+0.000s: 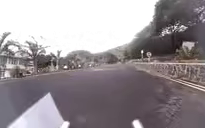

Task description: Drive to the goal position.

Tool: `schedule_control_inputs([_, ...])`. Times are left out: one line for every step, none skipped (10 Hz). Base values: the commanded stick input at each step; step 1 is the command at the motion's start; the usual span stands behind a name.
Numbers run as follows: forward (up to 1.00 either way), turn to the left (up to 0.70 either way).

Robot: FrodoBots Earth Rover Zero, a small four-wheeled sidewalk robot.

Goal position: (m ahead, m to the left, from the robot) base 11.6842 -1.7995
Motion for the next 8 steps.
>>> schedule_control_inputs([1.00,0.00])
schedule_control_inputs([1.00,0.00])
schedule_control_inputs([1.00,0.00])
schedule_control_inputs([1.00,0.00])
schedule_control_inputs([1.00,0.00])
schedule_control_inputs([1.00,-0.15])
schedule_control_inputs([1.00,-0.40])
schedule_control_inputs([1.00,-0.40])
